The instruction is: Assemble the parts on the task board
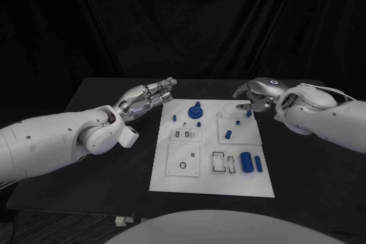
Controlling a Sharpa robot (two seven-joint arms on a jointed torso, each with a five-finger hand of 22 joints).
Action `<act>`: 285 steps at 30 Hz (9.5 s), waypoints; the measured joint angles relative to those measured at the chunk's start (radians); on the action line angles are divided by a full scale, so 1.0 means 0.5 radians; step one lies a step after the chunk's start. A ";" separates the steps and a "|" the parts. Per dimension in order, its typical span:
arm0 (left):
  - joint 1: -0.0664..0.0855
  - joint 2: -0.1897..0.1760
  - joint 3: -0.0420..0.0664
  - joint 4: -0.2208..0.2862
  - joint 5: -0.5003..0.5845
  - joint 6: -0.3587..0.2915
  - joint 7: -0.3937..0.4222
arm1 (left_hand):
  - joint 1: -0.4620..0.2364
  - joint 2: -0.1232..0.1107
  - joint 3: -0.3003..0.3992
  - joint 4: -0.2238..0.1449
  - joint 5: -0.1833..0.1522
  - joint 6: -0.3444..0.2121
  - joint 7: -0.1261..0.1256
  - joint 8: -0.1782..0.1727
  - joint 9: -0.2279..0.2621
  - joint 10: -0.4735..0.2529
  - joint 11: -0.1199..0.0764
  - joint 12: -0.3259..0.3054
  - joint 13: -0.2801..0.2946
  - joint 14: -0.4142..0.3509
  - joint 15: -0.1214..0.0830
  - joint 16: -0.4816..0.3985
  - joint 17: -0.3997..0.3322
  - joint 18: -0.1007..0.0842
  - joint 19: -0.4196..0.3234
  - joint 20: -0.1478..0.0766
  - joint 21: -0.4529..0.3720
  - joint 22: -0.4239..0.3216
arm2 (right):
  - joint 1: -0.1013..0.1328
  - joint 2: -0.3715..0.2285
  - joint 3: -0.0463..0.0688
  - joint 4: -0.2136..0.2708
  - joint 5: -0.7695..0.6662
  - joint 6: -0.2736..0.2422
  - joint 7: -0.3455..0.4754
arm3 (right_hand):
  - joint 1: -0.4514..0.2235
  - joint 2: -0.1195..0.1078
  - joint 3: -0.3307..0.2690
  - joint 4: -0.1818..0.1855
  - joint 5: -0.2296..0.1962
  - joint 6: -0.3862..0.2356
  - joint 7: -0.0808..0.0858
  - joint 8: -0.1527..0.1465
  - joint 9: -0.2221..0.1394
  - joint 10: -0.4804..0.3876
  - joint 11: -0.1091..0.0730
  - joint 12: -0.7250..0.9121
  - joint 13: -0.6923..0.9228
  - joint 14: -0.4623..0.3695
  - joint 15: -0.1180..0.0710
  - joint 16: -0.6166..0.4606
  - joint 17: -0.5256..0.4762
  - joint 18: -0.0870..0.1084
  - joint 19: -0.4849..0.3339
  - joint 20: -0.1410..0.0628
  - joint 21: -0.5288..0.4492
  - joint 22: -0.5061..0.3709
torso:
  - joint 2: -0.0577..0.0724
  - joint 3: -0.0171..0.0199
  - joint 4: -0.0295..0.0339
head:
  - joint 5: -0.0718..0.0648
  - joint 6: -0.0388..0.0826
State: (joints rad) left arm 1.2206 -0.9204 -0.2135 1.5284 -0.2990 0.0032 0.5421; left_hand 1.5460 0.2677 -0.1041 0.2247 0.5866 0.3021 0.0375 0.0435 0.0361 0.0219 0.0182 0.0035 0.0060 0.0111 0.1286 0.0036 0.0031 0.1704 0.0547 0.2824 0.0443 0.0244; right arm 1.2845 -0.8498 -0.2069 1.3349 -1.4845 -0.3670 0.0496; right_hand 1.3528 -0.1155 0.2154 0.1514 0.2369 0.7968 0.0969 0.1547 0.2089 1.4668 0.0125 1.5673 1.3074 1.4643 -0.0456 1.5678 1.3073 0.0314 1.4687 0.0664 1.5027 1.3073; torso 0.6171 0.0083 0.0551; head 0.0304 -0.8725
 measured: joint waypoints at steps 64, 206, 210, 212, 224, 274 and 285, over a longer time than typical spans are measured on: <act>-0.015 -0.027 0.000 -0.008 0.000 0.033 -0.004 | 0.016 0.000 0.039 -0.039 0.010 0.000 0.000 0.000 0.000 -0.001 -0.001 0.000 0.000 0.000 0.000 0.000 0.000 0.000 0.000 0.000 0.000 0.000 | -0.211 0.030 -0.001 -0.300 0.128 -0.054 -0.010 | 0.057 -0.058 -0.050 0.188 -0.080 -0.147 0.004 0.182 0.058 0.000 0.000 0.000 0.000 0.000 0.000 0.000 0.001 0.000 -0.007 -0.007 0.006 0.000 | -0.026 -0.0105 -0.037 | 0.009 0.000; -0.023 0.022 0.000 -0.029 -0.001 0.114 -0.097 | 0.024 -0.008 0.072 -0.061 0.025 -0.007 0.007 0.000 0.000 -0.001 -0.001 0.000 0.000 0.000 0.000 0.000 0.000 0.000 0.000 0.000 0.000 0.000 | -0.316 0.537 0.001 0.191 -0.224 -0.030 -0.462 | 0.178 0.031 -0.009 0.031 0.103 0.149 0.014 0.556 0.235 -0.001 0.015 0.000 0.000 0.003 0.004 0.000 0.000 0.000 -0.015 0.014 -0.211 0.001 | -0.027 -0.0150 -0.039 | 0.055 0.000; -0.023 0.023 0.000 -0.029 -0.001 0.117 -0.100 | 0.024 -0.008 0.072 -0.061 0.025 -0.007 0.007 0.000 0.000 -0.001 -0.001 0.000 0.000 0.000 0.000 0.000 0.000 0.000 0.000 0.000 0.000 0.000 | -0.316 0.540 0.001 0.190 -0.226 -0.019 -0.462 | 0.178 0.031 -0.009 0.031 0.095 0.148 0.015 0.552 0.235 -0.008 0.022 0.000 0.000 0.003 0.004 0.000 0.000 0.000 -0.015 0.014 -0.221 0.001 | -0.027 -0.0150 -0.039 | 0.055 0.000; -0.023 0.023 0.000 -0.029 -0.001 0.119 -0.102 | 0.024 -0.008 0.078 -0.067 0.025 -0.007 0.007 0.000 0.000 -0.001 -0.001 0.000 0.000 0.000 0.000 0.000 0.000 0.000 0.000 0.000 0.000 0.000 | -0.316 0.542 0.003 0.190 -0.226 -0.013 -0.462 | 0.178 0.031 -0.009 0.031 0.095 0.148 0.015 0.551 0.235 -0.008 0.022 0.000 0.000 0.003 0.004 0.000 0.000 0.000 -0.015 0.014 -0.221 0.001 | -0.027 -0.0150 -0.039 | 0.055 0.000; -0.023 0.025 0.000 -0.029 -0.001 0.125 -0.110 | 0.024 -0.008 0.080 -0.069 0.025 -0.007 0.007 0.000 0.000 -0.001 -0.001 0.000 0.000 0.000 0.000 0.000 0.000 0.000 0.000 0.000 0.000 0.000 | -0.316 0.551 0.004 0.186 -0.229 0.008 -0.463 | 0.148 0.029 -0.014 0.025 0.041 0.126 0.030 0.525 0.231 -0.001 0.029 0.000 0.000 0.002 0.017 0.000 0.000 0.033 -0.029 0.029 -0.242 0.000 | -0.026 -0.0140 -0.039 | 0.051 0.000; -0.023 0.029 0.000 -0.038 -0.001 0.129 -0.120 | 0.024 -0.008 0.091 -0.069 0.025 -0.007 0.007 0.000 0.000 -0.001 -0.001 0.000 0.000 0.000 0.000 0.000 0.000 0.000 0.000 0.000 0.000 0.000 | -0.300 0.441 0.000 0.294 -0.230 -0.006 -0.453 | -0.043 -0.176 -0.213 0.280 -0.367 -0.276 0.075 0.302 0.005 0.000 0.044 0.000 0.001 0.002 0.031 0.000 0.000 0.032 -0.043 0.043 -0.319 0.001 | -0.027 -0.0123 -0.040 | 0.063 0.000; -0.021 -0.003 0.000 -0.002 -0.001 0.061 -0.097 | -0.190 -0.124 -0.078 0.134 -0.540 -0.107 -0.031 -0.014 -0.006 0.154 0.164 0.043 0.043 0.213 0.067 0.073 0.054 0.000 0.178 0.018 0.147 0.052 | -0.073 0.084 0.002 0.655 -0.187 -0.194 -0.389 | -0.189 -0.103 -0.425 0.283 -0.367 -0.193 0.081 0.365 -0.017 0.000 0.058 0.000 0.001 0.001 0.046 -0.008 0.000 0.031 -0.056 0.045 -0.351 0.001 | -0.029 -0.0127 -0.038 | 0.048 0.000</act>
State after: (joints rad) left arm 1.2101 -0.9218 -0.2136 1.5273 -0.2996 0.0335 0.4934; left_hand 1.4511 0.2056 -0.1429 0.2917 0.3167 0.2486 0.0221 0.0365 0.0329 0.0989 0.1000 0.0248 0.0276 0.1174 0.1623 0.0403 0.0300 0.1703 0.1439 0.2916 0.1178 0.0503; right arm 1.2482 -0.8078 -0.2057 1.6625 -1.5779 -0.4640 -0.1451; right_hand 1.2583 -0.1669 0.0029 0.2929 0.0533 0.7004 0.1376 0.3370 0.2004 1.4666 0.0416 1.5673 1.3079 1.4650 -0.0228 1.5639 1.3073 0.0471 1.4409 0.0886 1.3274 1.3077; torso 0.6027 0.0020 0.0360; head 0.0545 -0.8725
